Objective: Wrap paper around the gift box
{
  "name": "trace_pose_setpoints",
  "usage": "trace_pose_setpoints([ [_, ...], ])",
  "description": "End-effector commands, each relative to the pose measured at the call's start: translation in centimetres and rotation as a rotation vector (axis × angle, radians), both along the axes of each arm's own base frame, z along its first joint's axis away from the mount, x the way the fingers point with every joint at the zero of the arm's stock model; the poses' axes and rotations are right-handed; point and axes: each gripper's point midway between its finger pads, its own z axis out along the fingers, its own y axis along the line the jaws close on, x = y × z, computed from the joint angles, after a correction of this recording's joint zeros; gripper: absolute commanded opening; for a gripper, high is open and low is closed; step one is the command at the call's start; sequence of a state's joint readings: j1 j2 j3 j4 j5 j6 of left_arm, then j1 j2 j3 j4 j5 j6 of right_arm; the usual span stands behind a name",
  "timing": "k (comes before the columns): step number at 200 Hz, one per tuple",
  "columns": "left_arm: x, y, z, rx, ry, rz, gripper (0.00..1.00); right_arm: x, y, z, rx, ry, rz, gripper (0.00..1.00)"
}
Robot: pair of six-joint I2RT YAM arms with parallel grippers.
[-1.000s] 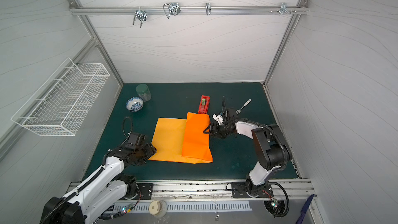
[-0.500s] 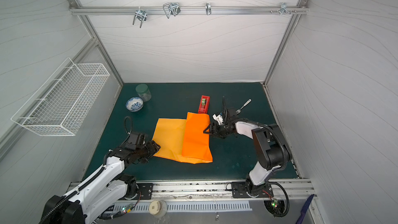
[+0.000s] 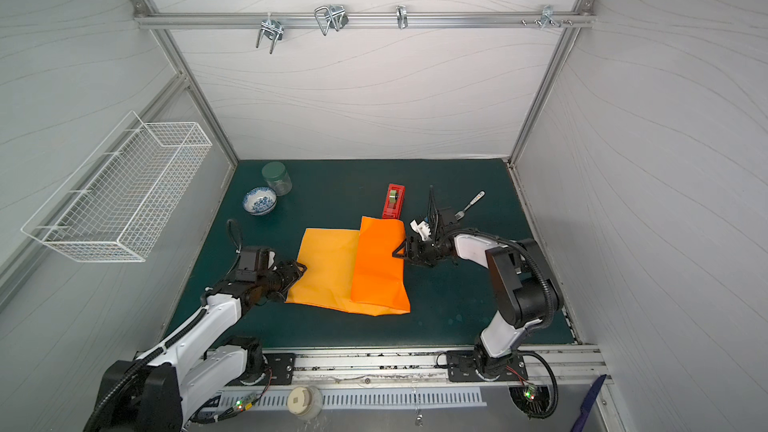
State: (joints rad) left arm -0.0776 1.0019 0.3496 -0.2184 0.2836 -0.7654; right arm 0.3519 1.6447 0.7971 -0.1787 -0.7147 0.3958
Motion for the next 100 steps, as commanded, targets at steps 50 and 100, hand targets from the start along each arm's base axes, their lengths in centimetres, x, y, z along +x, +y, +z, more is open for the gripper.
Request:
trace_pose_setpoints([
  [50,3.9,-1.2,1.0,-0.036,-0.033,-0.108,0.63,-2.4,-2.4,-4.3,-0.169,0.113,-0.034,0.75],
  [100,5.7,-1.1,0.7,-0.047,-0.058,-0.143,0.65,-2.4,-2.4,-4.3,-0.167,0.112,-0.034,0.74],
])
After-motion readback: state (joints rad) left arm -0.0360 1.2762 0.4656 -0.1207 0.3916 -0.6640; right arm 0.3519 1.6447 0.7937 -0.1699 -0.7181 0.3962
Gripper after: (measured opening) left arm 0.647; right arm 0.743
